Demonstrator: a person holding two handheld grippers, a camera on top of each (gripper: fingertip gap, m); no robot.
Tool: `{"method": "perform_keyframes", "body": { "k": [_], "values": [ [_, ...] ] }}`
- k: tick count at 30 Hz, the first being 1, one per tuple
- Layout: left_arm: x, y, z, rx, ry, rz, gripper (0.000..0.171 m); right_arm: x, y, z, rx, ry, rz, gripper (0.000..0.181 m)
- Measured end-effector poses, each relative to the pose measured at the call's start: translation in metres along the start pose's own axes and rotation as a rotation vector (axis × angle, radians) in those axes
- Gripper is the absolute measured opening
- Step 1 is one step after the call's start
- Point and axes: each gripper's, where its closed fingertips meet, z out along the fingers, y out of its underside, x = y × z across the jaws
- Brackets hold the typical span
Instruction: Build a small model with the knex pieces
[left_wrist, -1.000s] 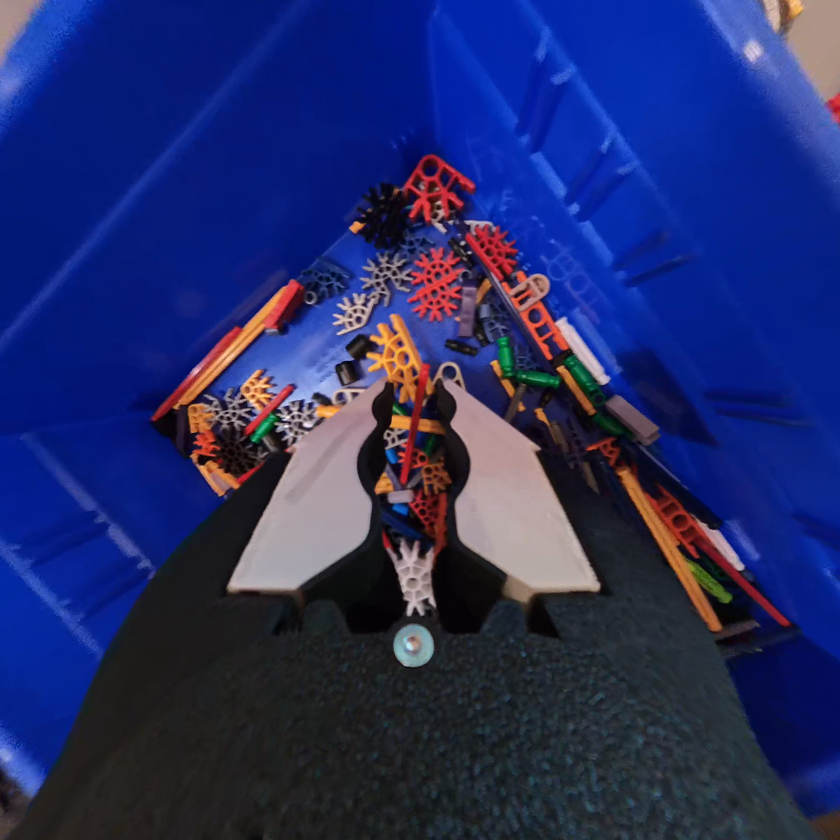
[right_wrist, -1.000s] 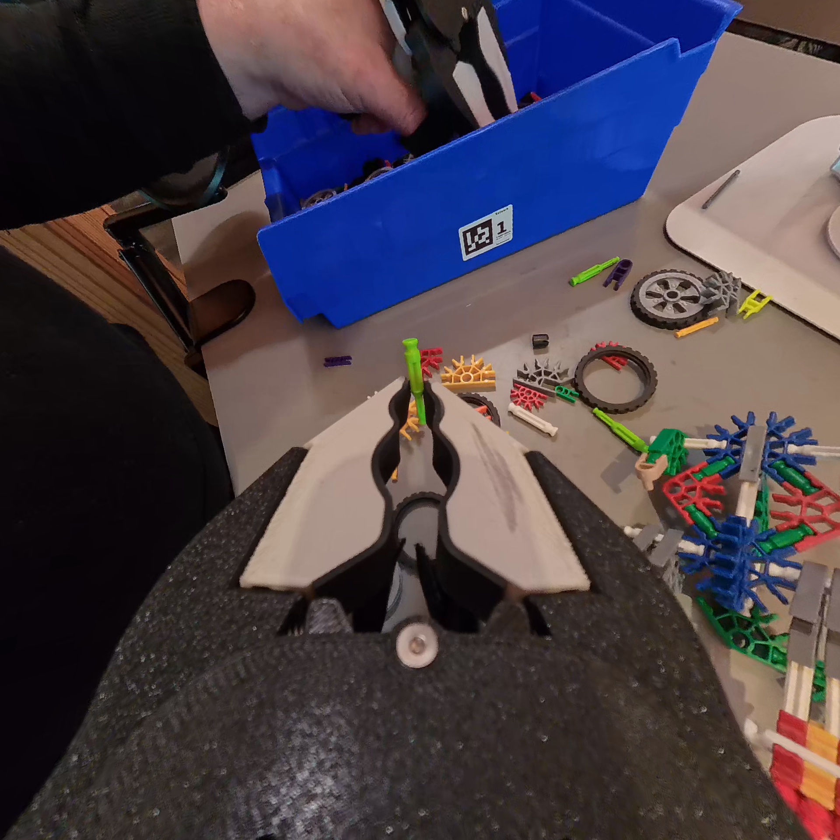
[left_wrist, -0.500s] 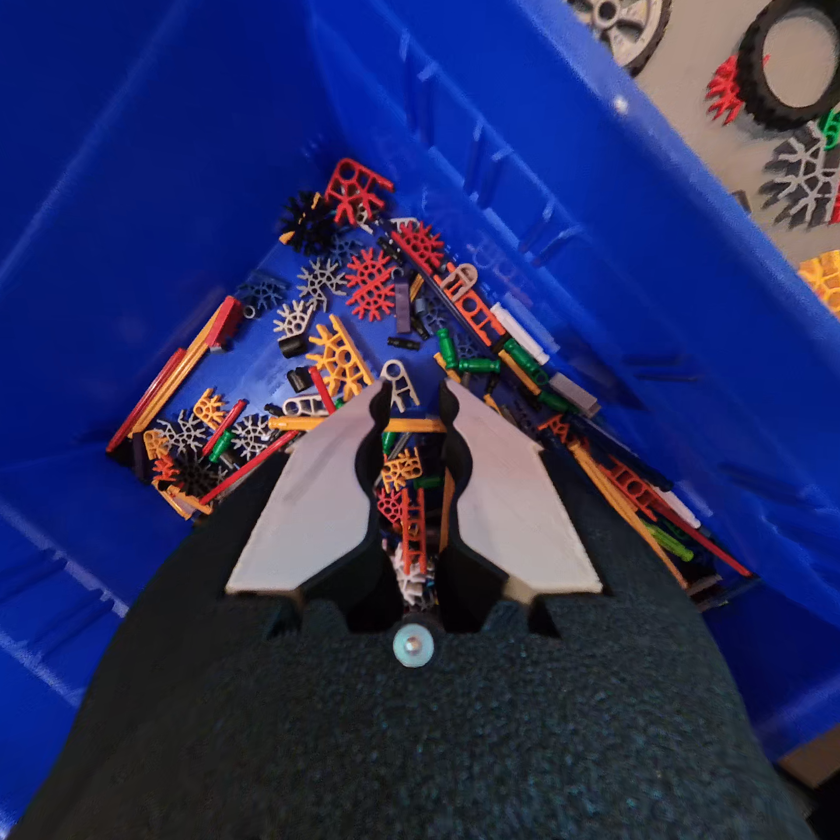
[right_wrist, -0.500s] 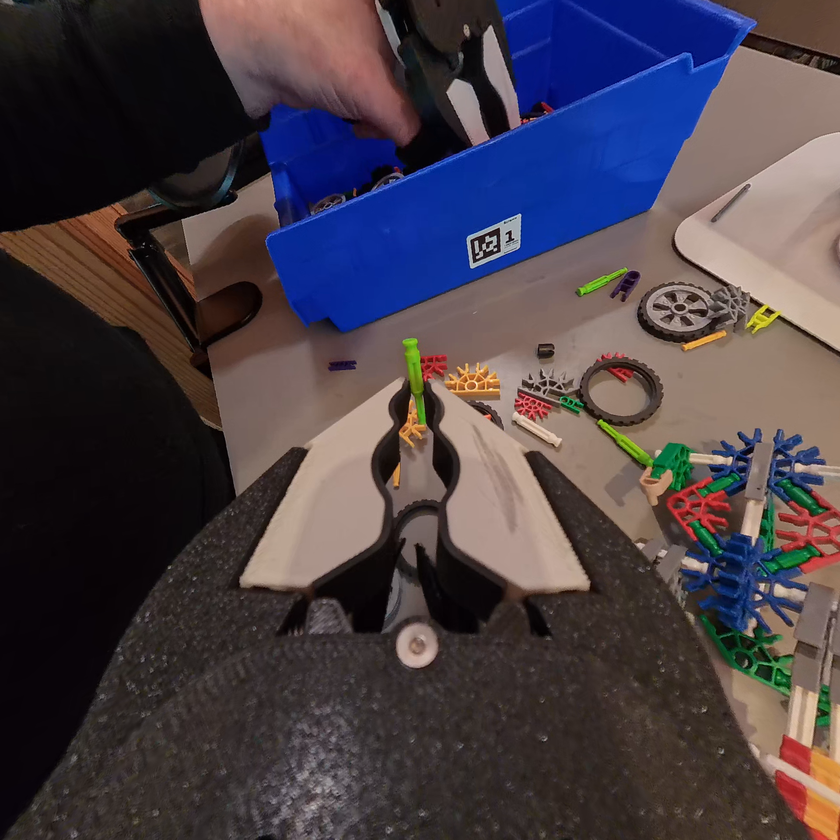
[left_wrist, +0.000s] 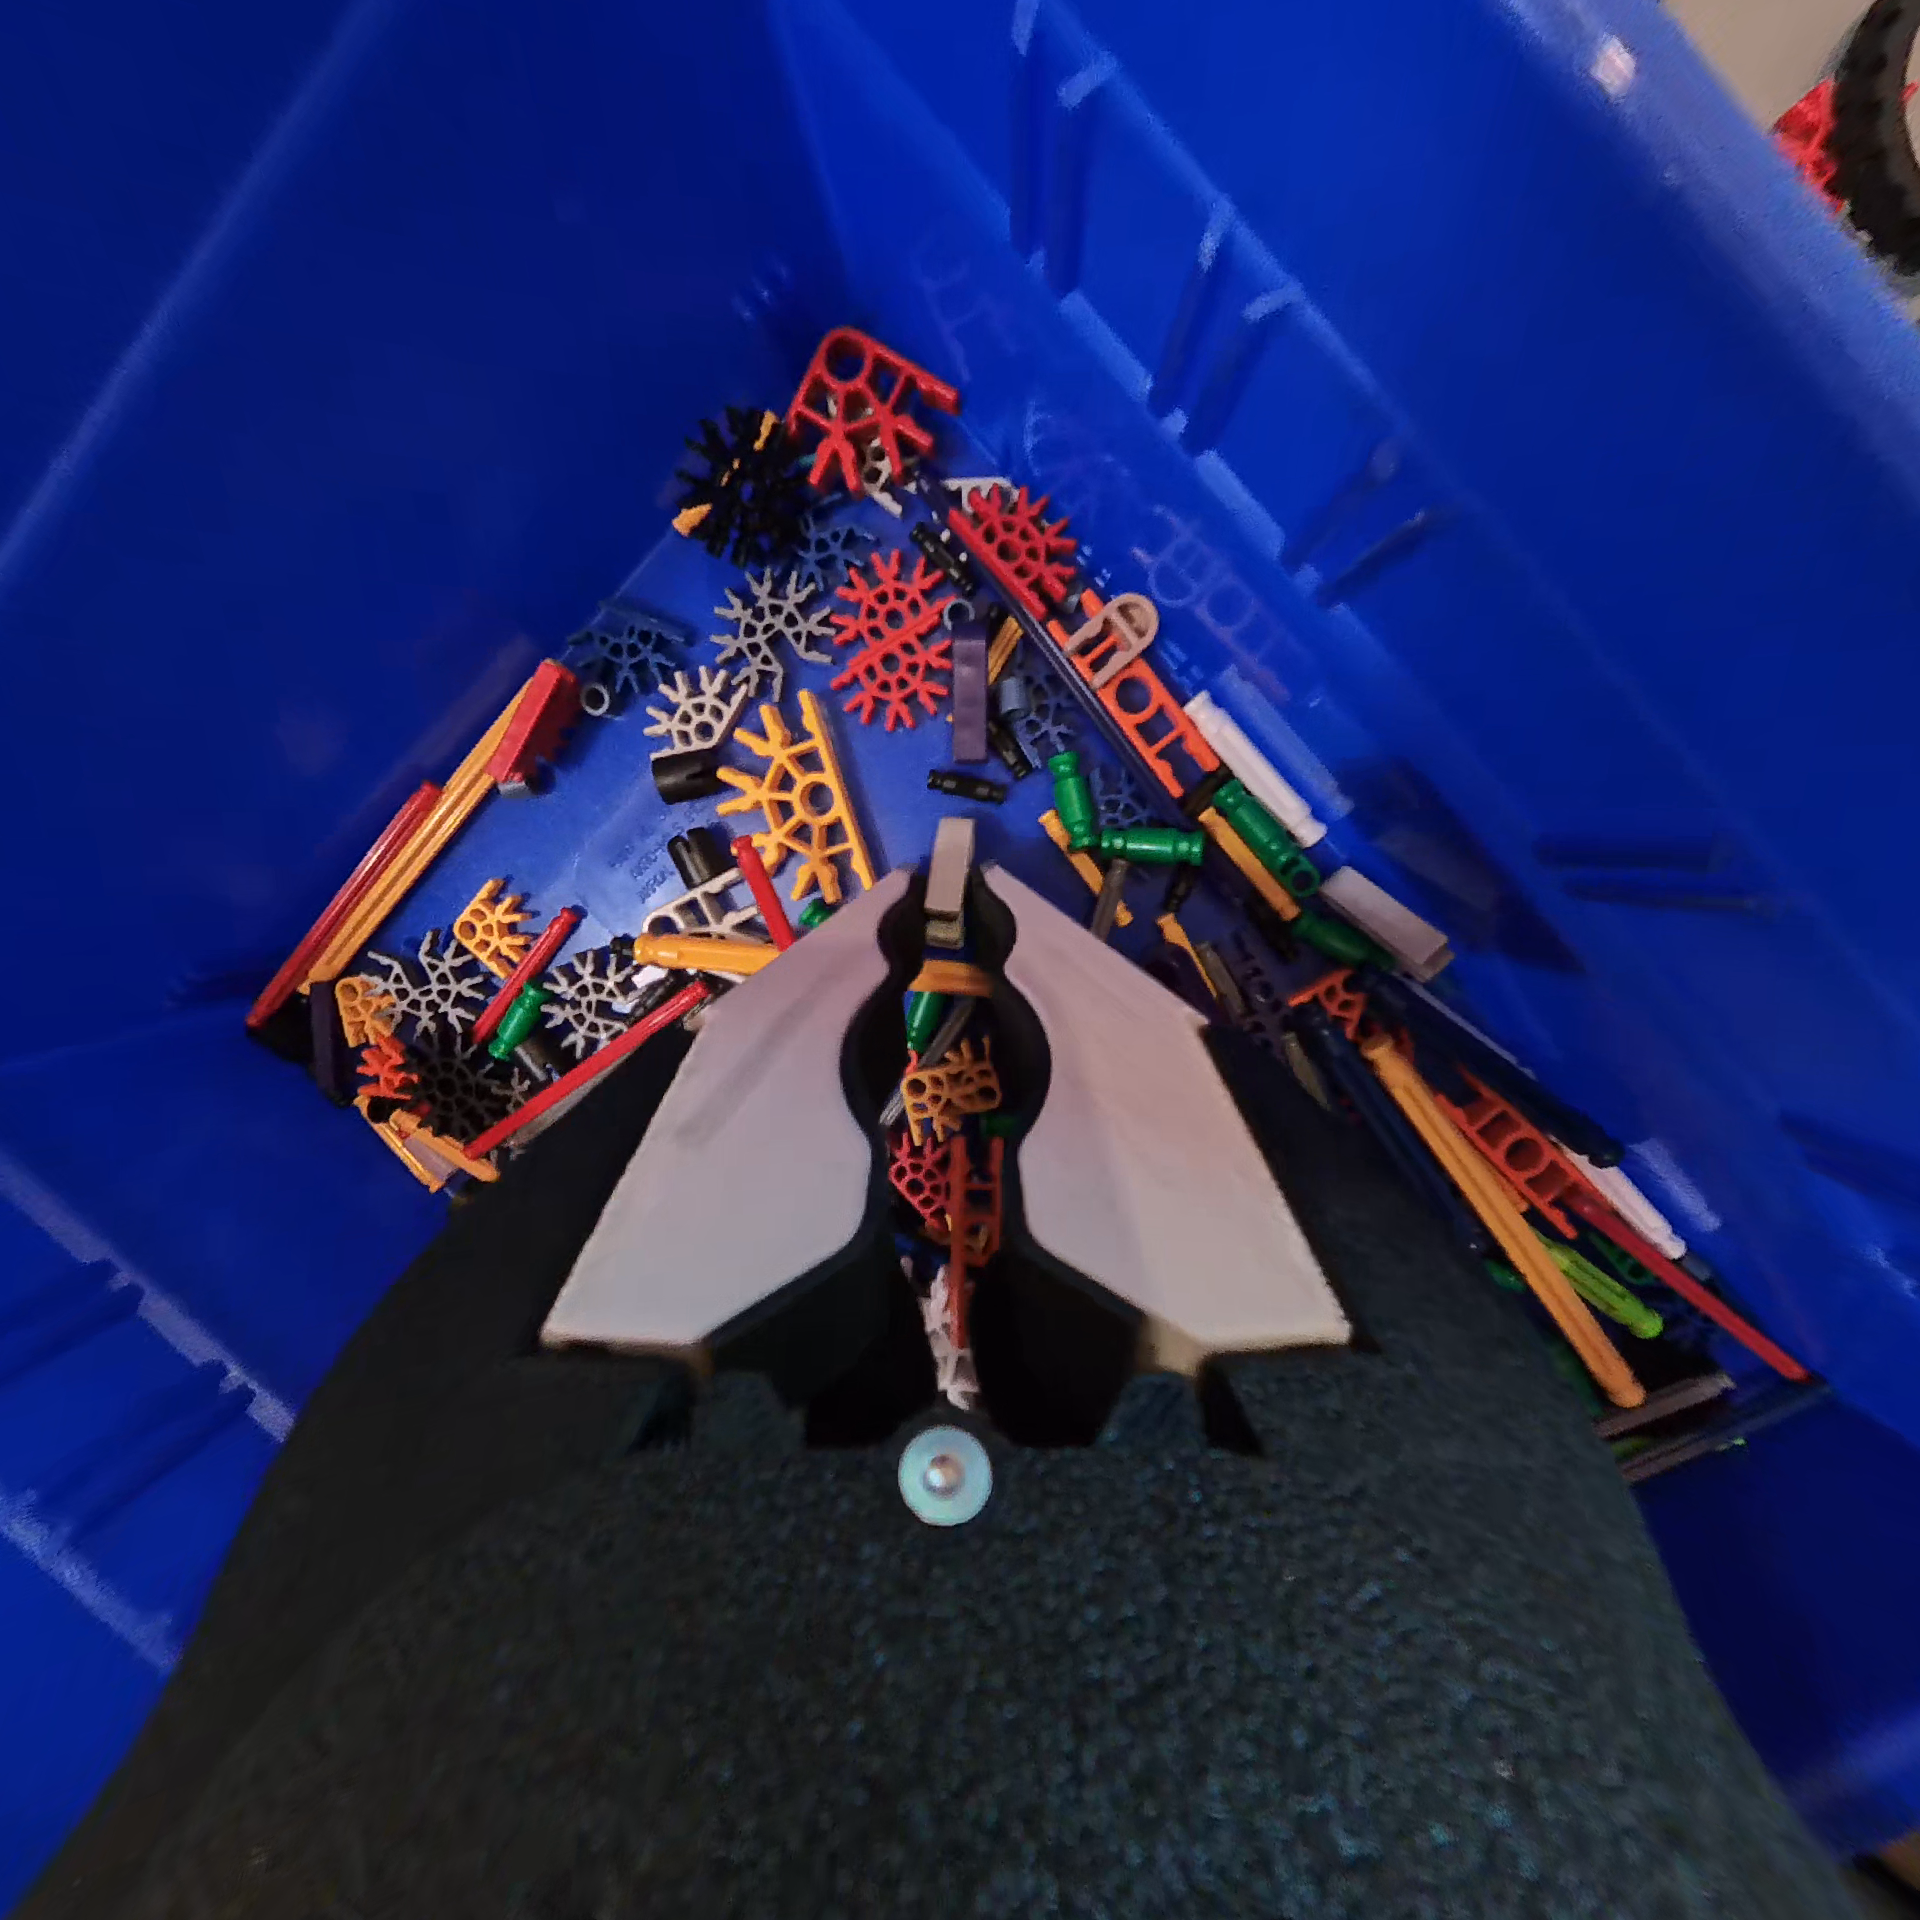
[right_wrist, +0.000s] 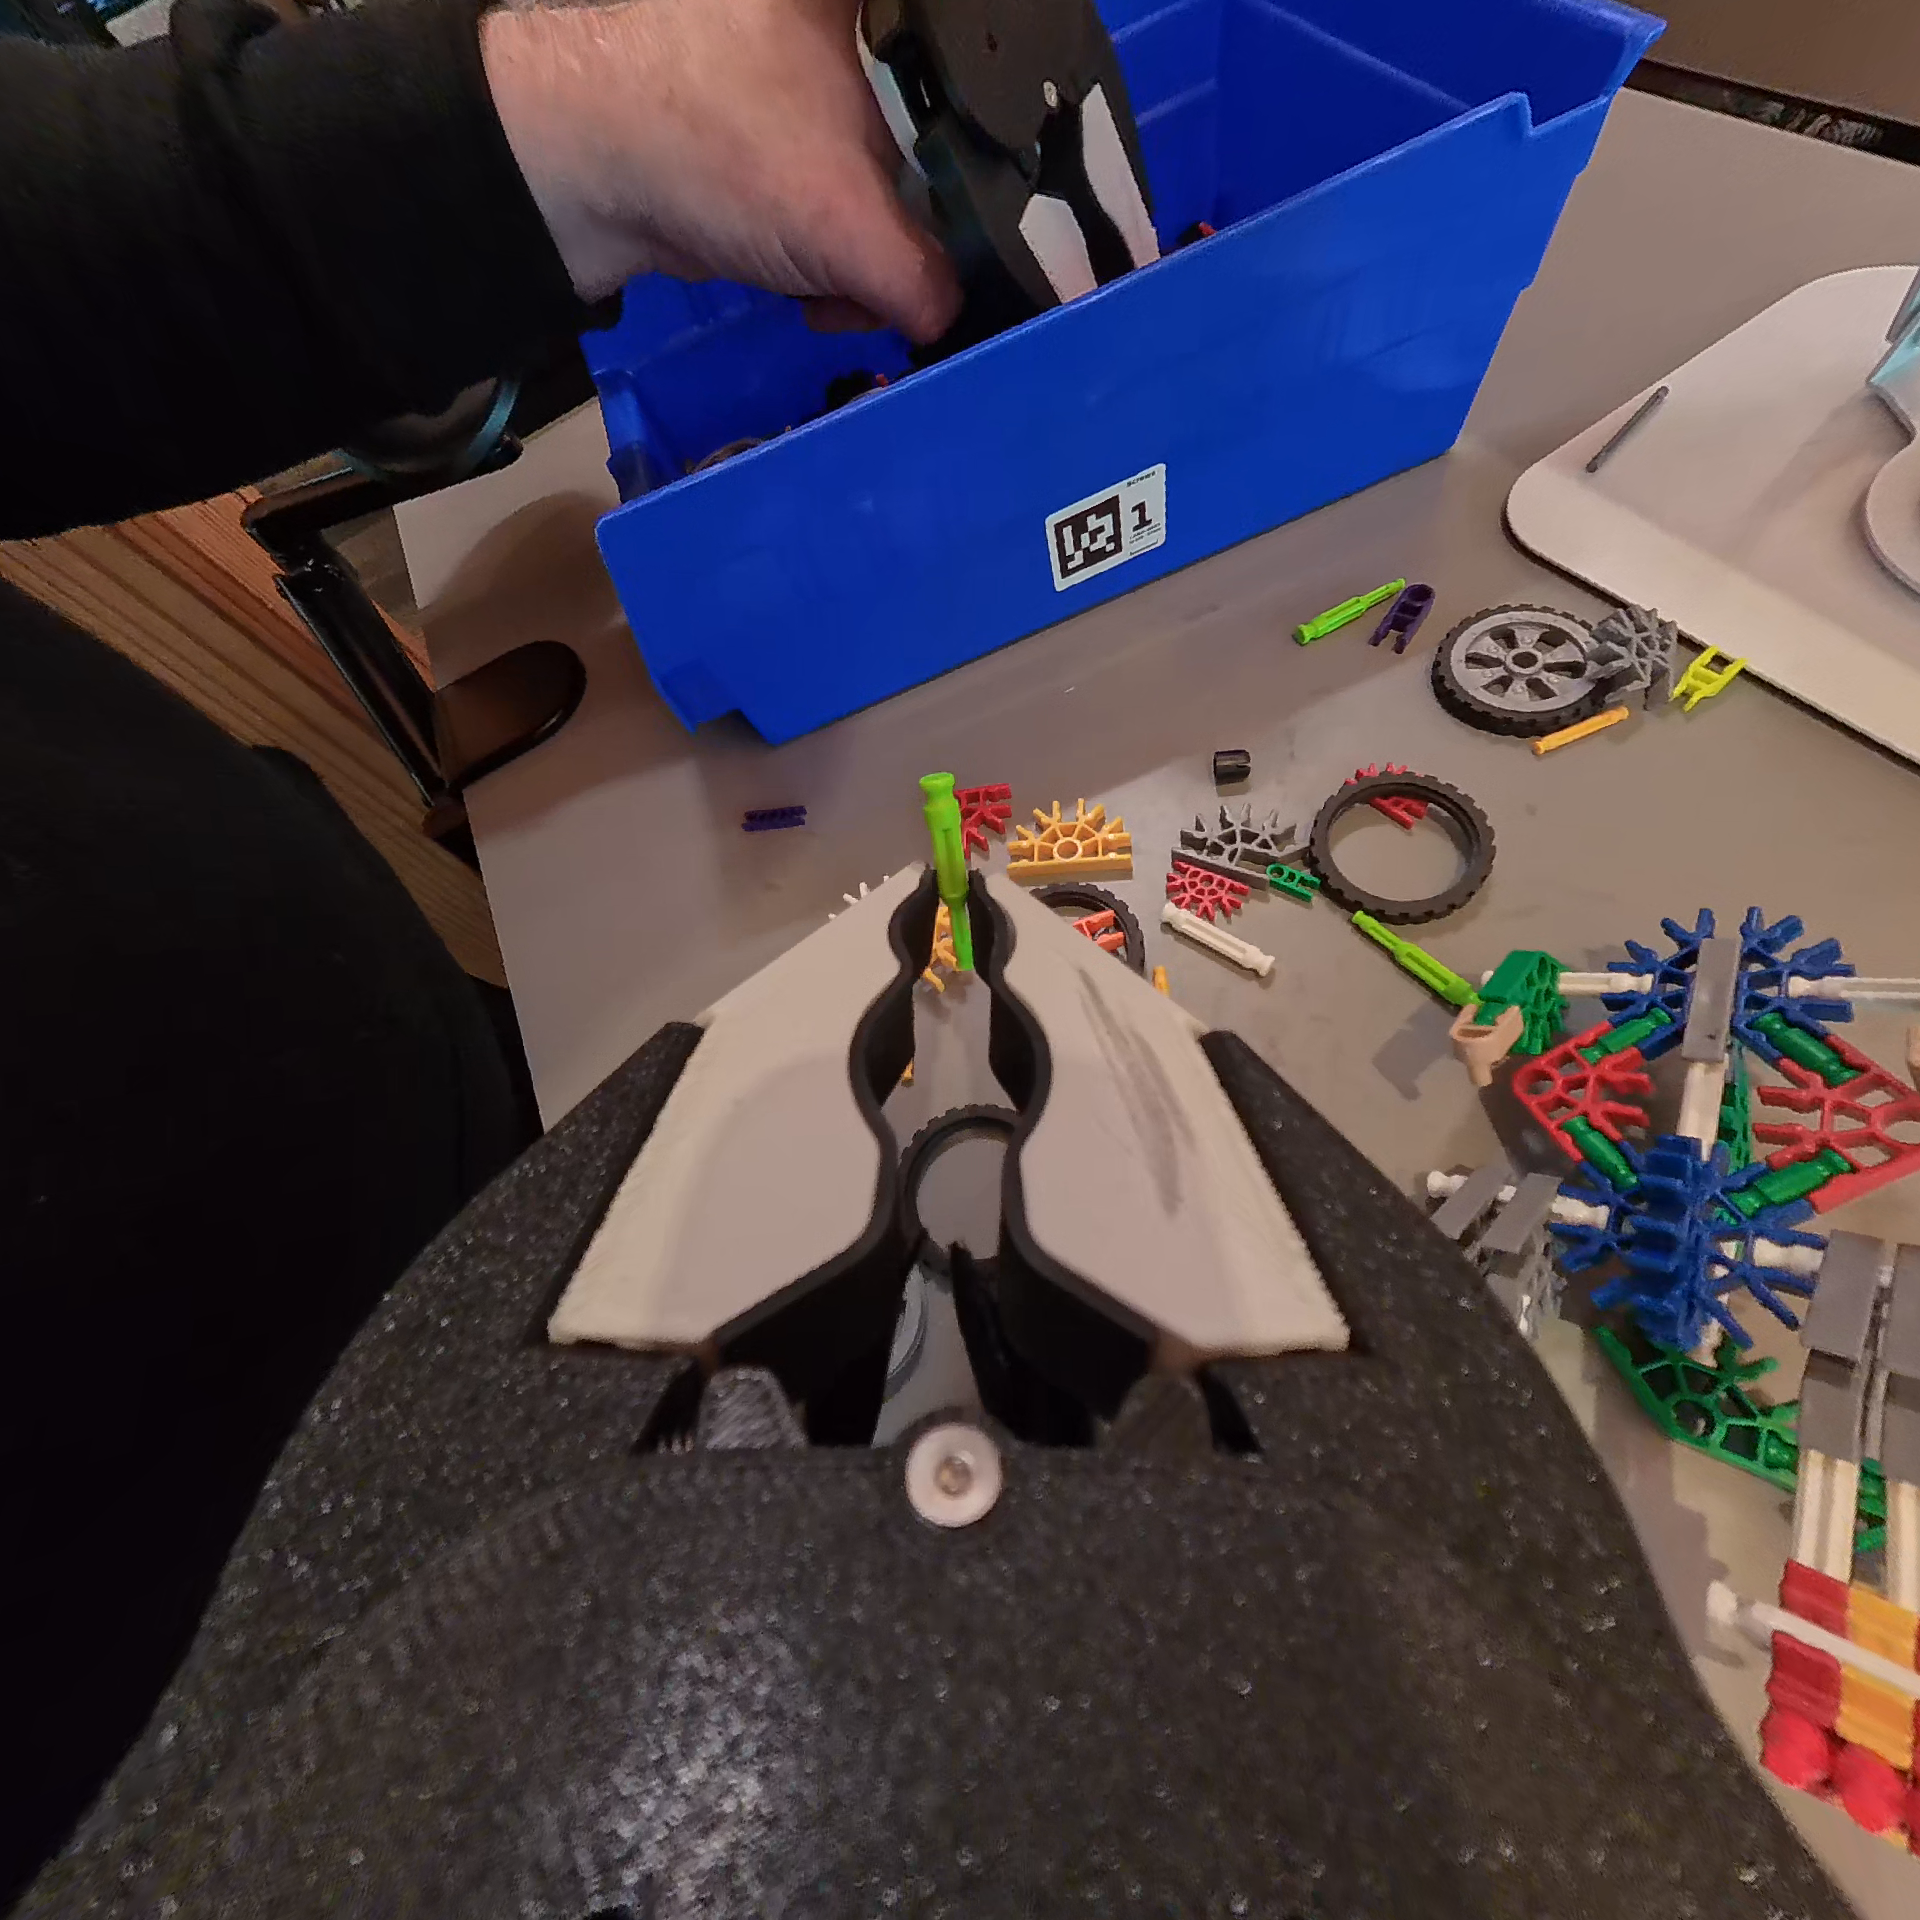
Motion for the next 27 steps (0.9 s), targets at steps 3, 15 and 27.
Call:
{"method": "perform_keyframes", "body": {
  "k": [3, 15, 27],
  "values": [
    [0.0, 0.001, -0.004, 0.012, -0.007, -0.003, 0.004, 0.0, 0.001, -0.002, 0.0, 0.007, 0.002, 0.005],
    [0.002, -0.01, -0.047, 0.109, -0.005, -0.035, 0.004, -0.001, 0.003, -0.003, -0.003, 0.024, 0.002, 0.005],
    [0.043, -0.074, -0.115, 0.312, 0.029, 0.063, 0.004, 0.017, 0.033, -0.003, -0.089, 0.103, 0.059, 0.005]
  ]
}}
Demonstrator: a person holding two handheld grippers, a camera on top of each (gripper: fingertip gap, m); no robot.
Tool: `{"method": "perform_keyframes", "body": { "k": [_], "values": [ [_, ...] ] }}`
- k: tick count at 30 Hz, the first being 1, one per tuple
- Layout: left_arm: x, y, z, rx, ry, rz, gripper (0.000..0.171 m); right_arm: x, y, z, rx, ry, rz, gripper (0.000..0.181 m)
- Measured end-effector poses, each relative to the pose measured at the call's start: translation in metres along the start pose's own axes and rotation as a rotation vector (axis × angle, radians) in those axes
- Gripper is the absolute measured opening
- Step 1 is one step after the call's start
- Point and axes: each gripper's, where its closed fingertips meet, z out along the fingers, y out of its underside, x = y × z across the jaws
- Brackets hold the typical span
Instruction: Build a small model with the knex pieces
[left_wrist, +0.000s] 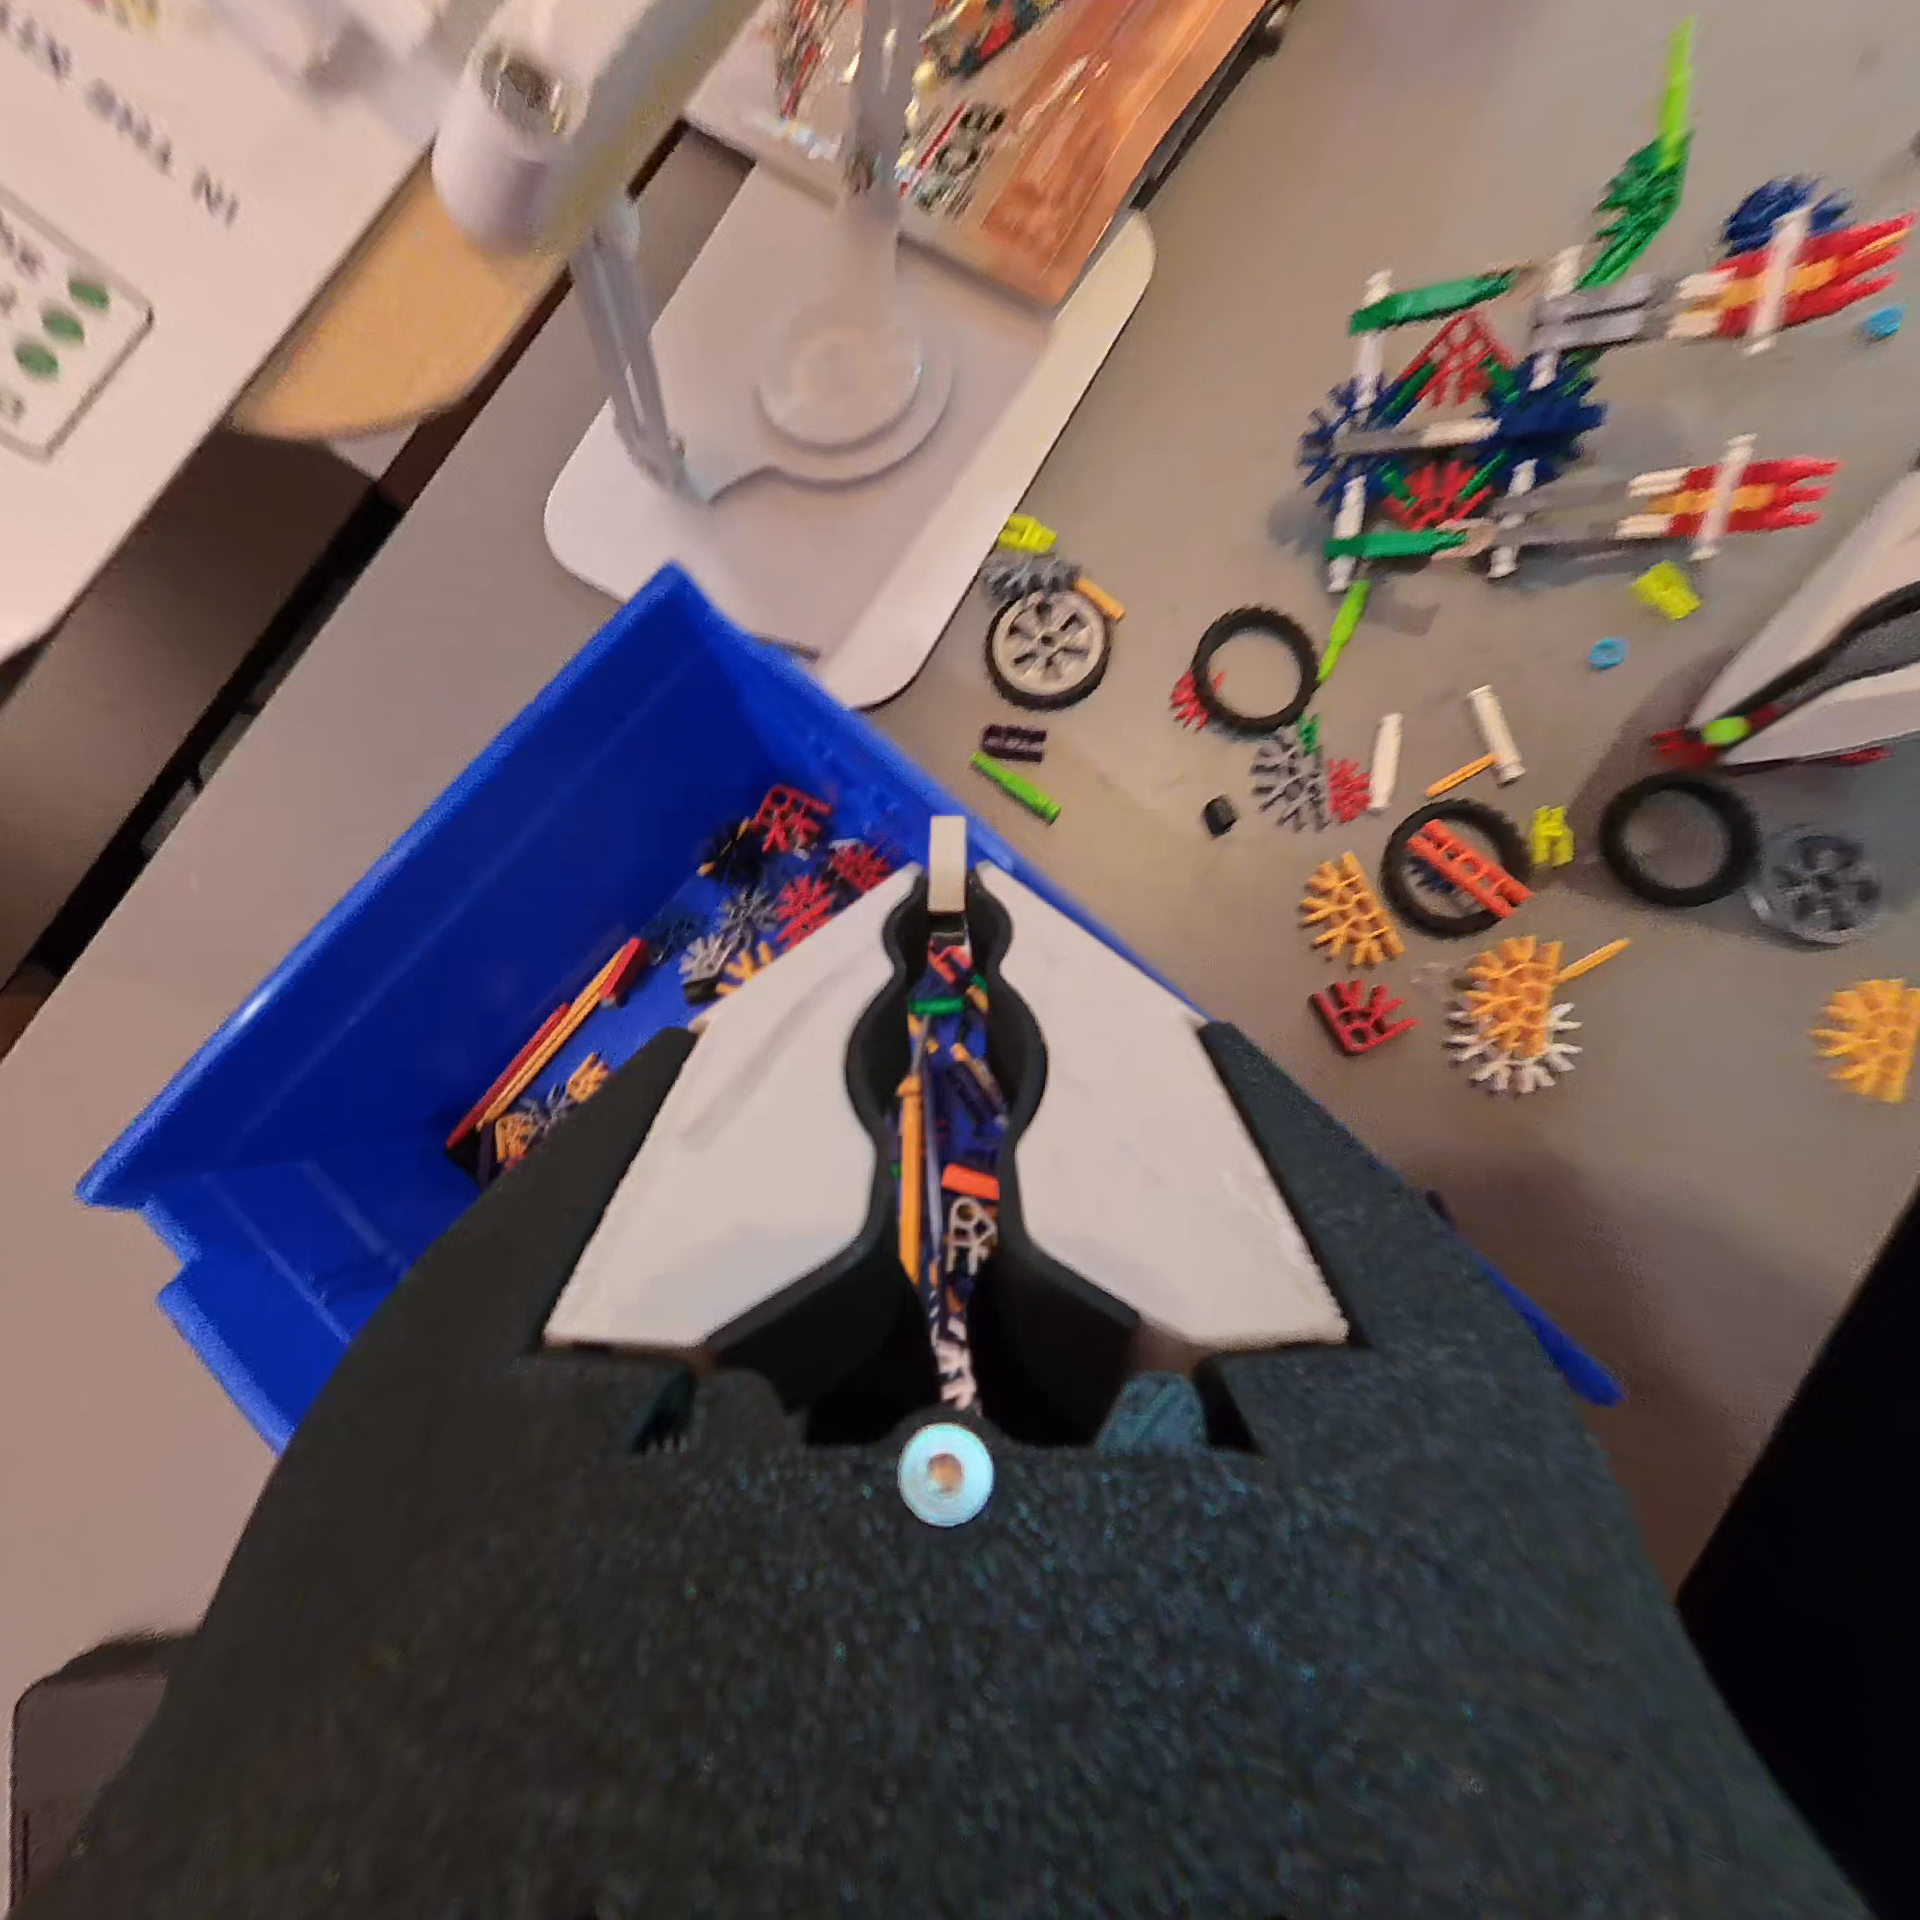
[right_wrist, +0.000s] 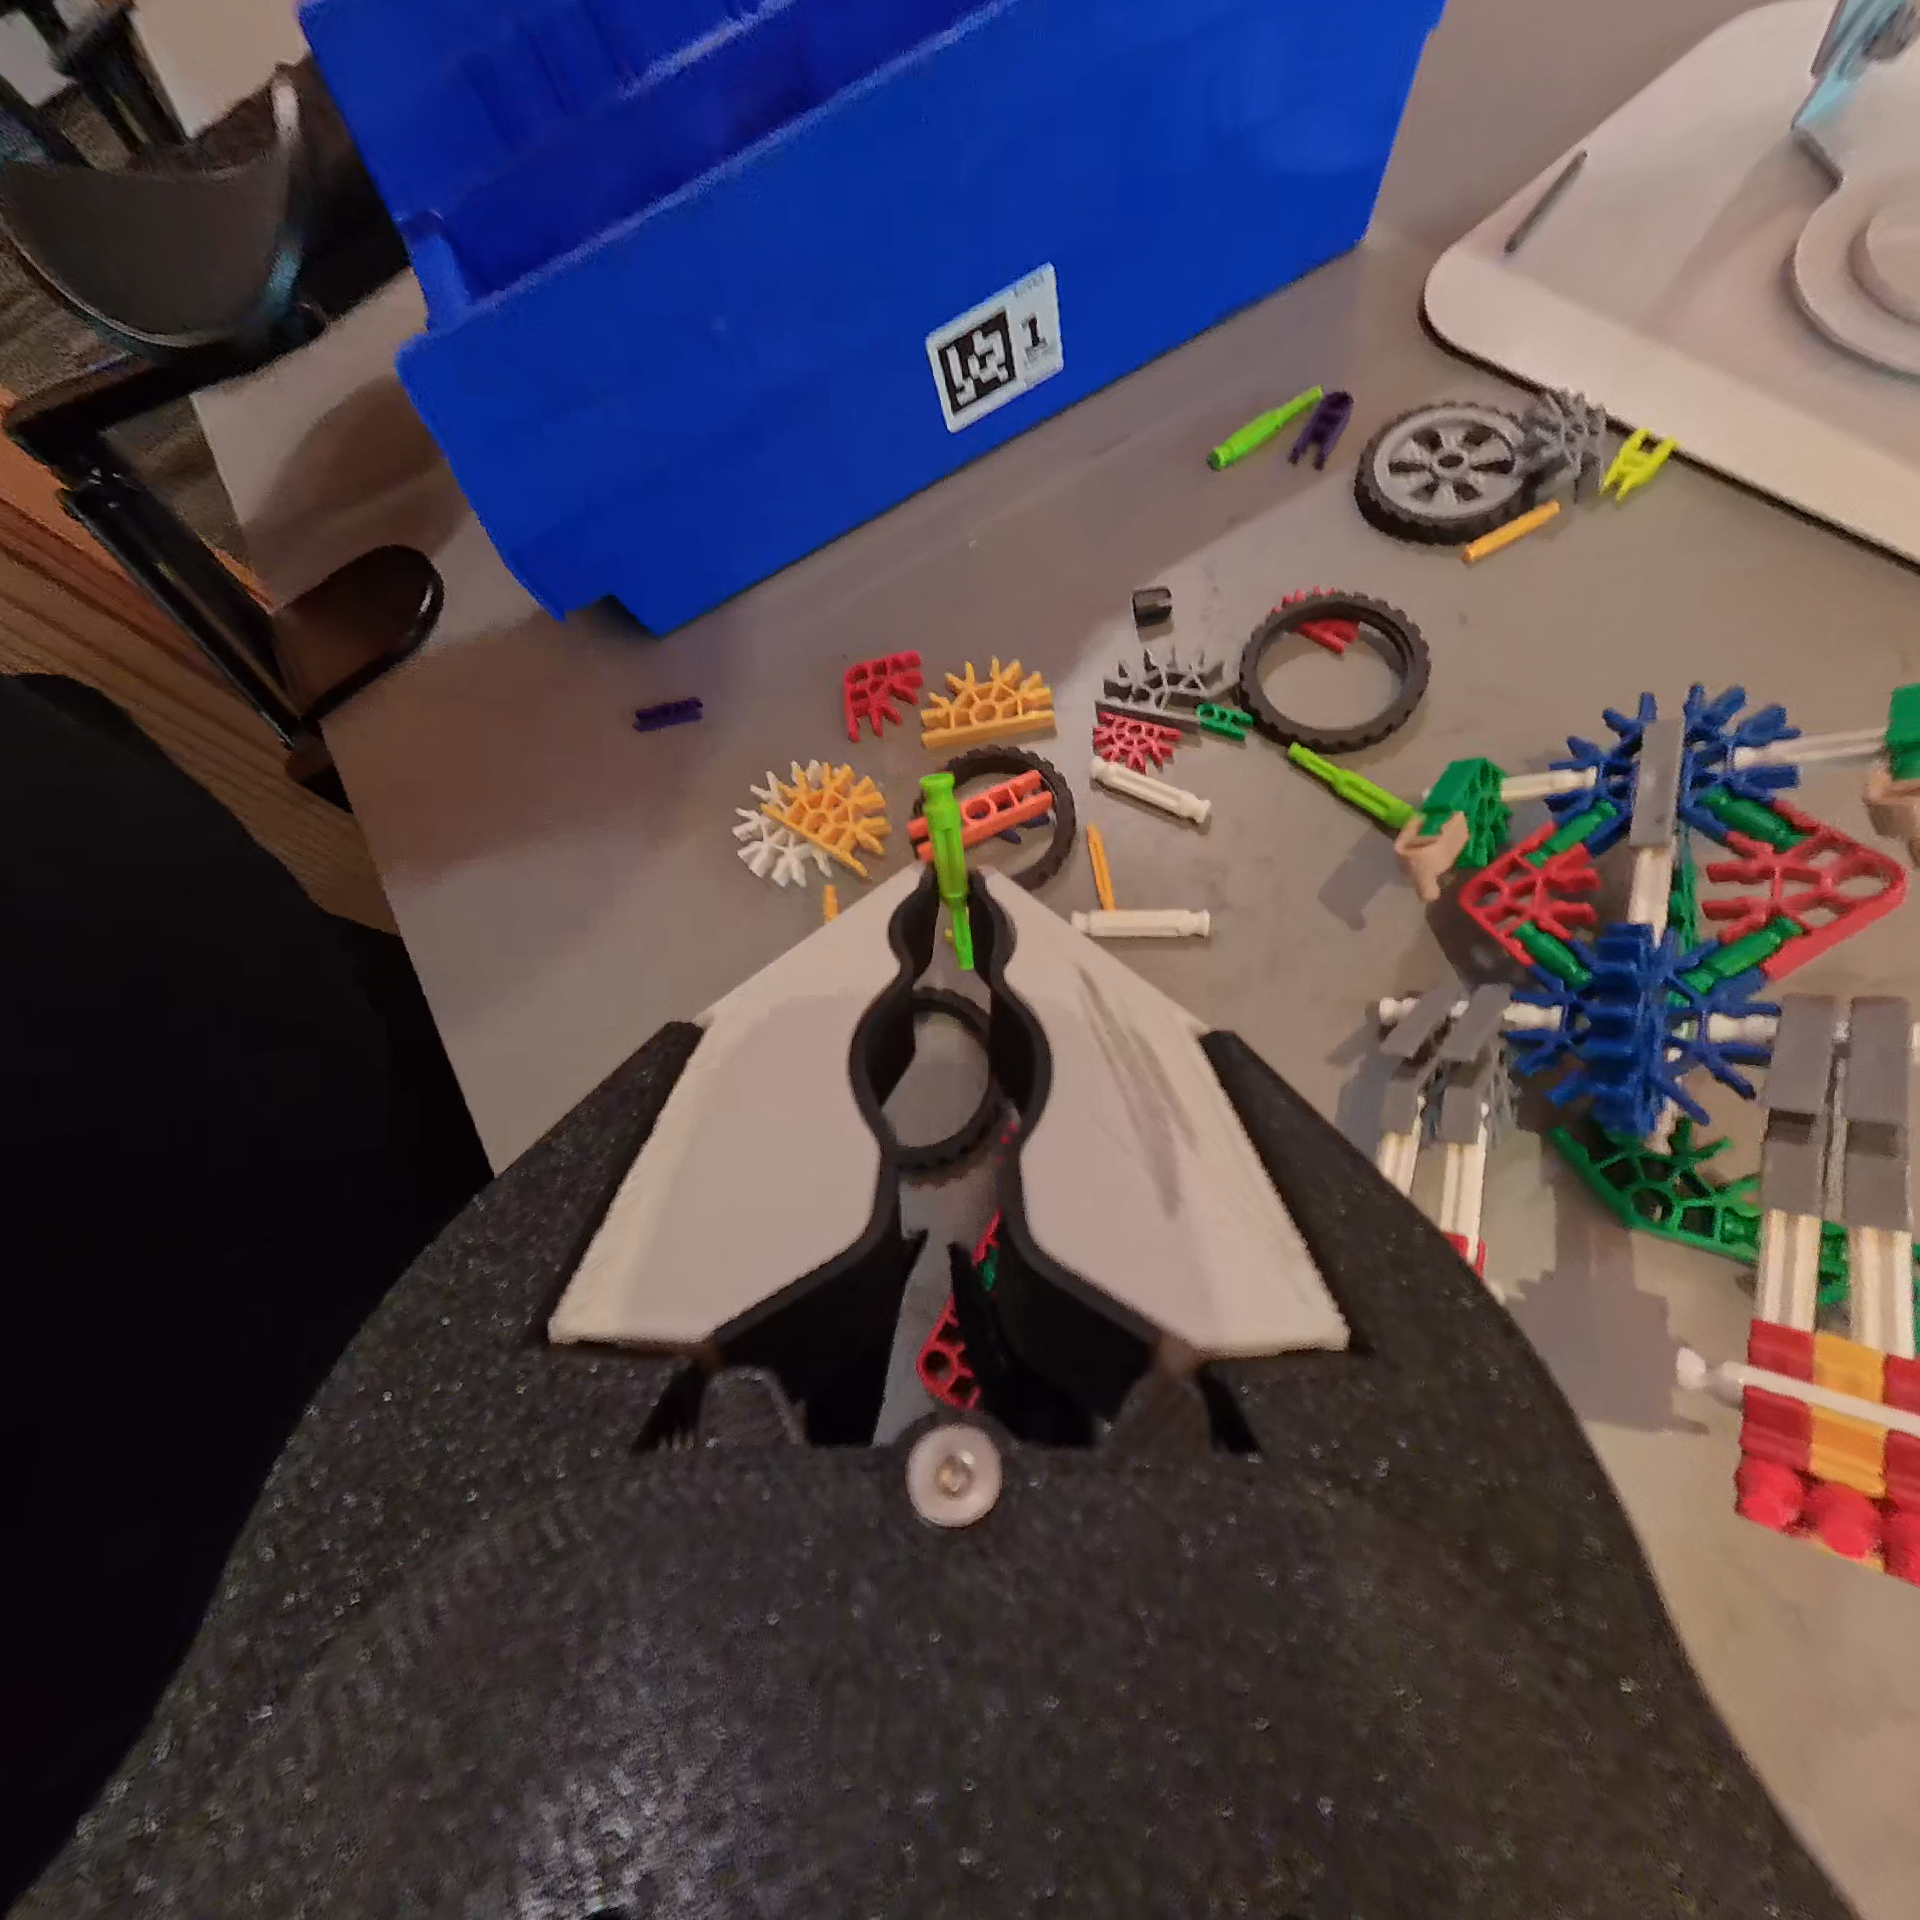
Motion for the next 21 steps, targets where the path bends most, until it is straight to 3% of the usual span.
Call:
{"method": "perform_keyframes", "body": {
  "k": [6, 14, 19, 21],
  "values": [
    [0.059, -0.027, 0.006, 0.035, 0.149, 0.072, 0.004, 0.007, 0.016, 0.007, -0.052, 0.015, 0.054, 0.005],
    [0.129, -0.029, 0.062, -0.062, 0.379, 0.148, 0.004, 0.011, 0.023, 0.009, -0.075, 0.042, 0.067, 0.006],
    [0.155, -0.005, 0.086, -0.271, 0.485, 0.261, 0.005, 0.009, 0.024, 0.008, -0.063, 0.047, 0.075, 0.006],
    [0.159, -0.006, 0.093, -0.292, 0.483, 0.326, 0.004, 0.011, 0.025, 0.007, -0.059, 0.052, 0.081, 0.006]
  ]
}}
